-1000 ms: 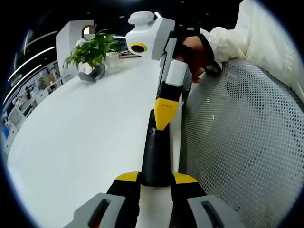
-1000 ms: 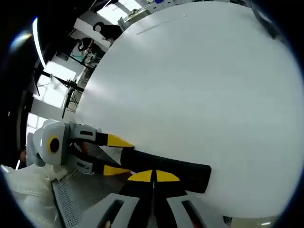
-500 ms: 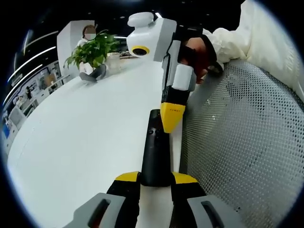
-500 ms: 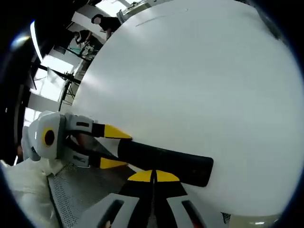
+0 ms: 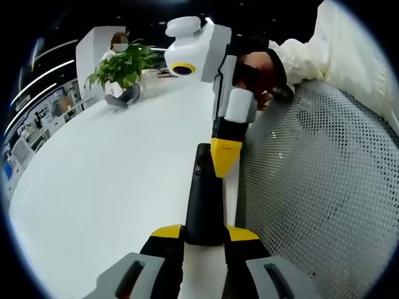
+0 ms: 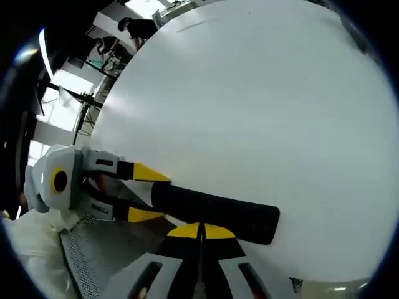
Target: Press the specified remote control buttons in sequence, fully releasing each button before pressing the next.
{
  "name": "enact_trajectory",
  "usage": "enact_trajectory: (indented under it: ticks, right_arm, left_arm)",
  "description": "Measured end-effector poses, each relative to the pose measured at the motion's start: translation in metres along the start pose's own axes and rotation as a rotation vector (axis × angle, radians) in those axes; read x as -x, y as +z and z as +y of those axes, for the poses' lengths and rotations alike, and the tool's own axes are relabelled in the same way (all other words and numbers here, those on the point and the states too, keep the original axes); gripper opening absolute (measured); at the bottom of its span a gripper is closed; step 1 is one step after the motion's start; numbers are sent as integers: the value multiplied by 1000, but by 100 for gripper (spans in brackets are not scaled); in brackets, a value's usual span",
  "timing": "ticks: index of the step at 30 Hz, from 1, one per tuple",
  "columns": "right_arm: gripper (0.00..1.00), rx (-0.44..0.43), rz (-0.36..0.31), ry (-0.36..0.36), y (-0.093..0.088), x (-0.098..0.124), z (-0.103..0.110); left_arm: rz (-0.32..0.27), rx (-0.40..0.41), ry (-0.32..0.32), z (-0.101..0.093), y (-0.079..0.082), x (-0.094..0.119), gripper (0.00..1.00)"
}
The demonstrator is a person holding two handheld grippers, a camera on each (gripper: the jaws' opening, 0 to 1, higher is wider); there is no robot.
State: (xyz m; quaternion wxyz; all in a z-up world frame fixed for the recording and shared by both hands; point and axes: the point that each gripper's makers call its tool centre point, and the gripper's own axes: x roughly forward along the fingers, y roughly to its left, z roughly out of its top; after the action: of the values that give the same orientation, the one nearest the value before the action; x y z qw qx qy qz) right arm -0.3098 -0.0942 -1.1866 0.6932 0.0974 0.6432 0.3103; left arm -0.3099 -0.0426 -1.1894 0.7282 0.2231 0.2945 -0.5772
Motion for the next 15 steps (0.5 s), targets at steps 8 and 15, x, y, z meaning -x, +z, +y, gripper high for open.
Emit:
enact_trajectory:
  ticks: [8,15]
  right_arm:
    - [0,15,-8,1,-1,1,3]
    - [0,-14,-27,16,1,4,2]
  left_arm:
    - [1,-7,3,-1,-1,0,25]
    - [-1,-8,4,-1,-1,0,25]
